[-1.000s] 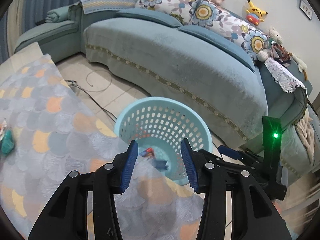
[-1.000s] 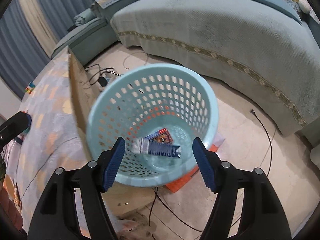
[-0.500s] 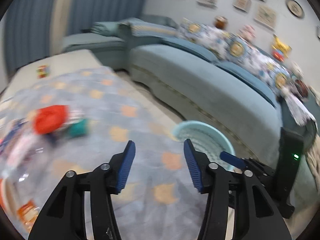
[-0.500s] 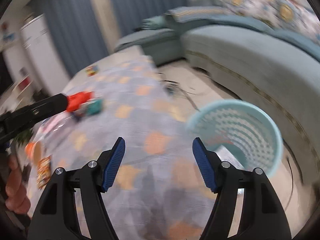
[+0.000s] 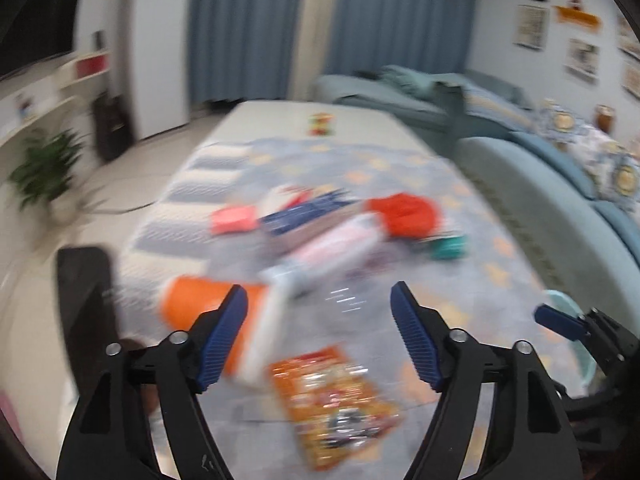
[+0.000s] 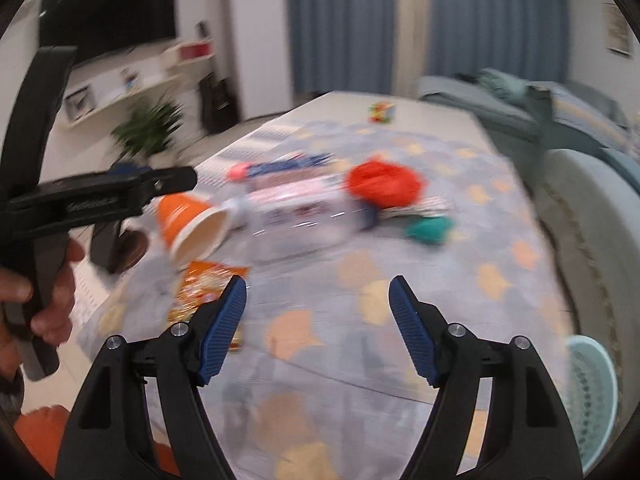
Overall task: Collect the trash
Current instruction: 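Move both tools back to the table toward the snack bag and orange cup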
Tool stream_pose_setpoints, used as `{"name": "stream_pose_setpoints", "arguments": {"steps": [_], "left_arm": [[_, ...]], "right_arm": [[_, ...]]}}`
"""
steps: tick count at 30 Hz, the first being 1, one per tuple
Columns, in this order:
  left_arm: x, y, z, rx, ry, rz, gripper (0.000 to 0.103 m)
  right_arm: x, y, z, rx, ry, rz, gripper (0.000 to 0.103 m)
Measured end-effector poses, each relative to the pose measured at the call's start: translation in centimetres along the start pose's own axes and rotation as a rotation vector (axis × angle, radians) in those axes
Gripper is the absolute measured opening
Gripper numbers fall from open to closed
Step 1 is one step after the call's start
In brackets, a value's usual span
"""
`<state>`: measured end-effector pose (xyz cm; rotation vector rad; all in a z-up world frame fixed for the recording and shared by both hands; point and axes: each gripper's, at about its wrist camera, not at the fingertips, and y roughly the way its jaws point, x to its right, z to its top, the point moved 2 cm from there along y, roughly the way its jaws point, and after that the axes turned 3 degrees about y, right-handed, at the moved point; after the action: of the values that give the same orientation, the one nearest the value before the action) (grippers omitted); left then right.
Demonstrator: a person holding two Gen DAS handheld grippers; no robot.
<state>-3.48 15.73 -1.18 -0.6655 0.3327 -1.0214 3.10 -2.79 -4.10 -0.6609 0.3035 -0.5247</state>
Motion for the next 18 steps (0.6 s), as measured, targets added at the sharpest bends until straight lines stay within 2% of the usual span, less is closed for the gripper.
{"name": "stream_pose_setpoints", "arguments": {"steps": [3, 5, 9, 13, 15, 18], "left_arm": [[-3.0, 1.0, -0.6, -0.049, -0.042, 0.057, 0.077], [-4.2, 1.6, -0.9, -0.078, -0.066, 0.062, 0.077], [-4.5, 3.1, -1.6, -0.119, -0.066, 0.073, 0.077], [-5.0, 4.2, -2.2, -0.146, -0.076, 0.094, 0.077], [-5.1, 4.7, -2.3, -0.159, -0.079, 0.102, 0.077], [-5.4, 5.6, -2.4, -0.177, -0.104, 0.094, 0.077]], "right_arm": [[-2.4, 2.9, -0.6, -0.060, -0.026, 0.079, 0.070], [-3.7, 4.8, -1.1, -0.097, -0.043, 0.110, 0.071], [-6.0, 7.9, -2.2, -0.177, -0.064, 0.178, 0.076], [-7.2, 9.4, -2.8, -0.234, -0.030, 0.239, 0.080], [-7.8, 9.9, -2.9, -0.253, -0.027, 0.232, 0.086], [-8.2, 11.0, -3.2, -0.282, -0.016, 0.176, 0.088]]}}
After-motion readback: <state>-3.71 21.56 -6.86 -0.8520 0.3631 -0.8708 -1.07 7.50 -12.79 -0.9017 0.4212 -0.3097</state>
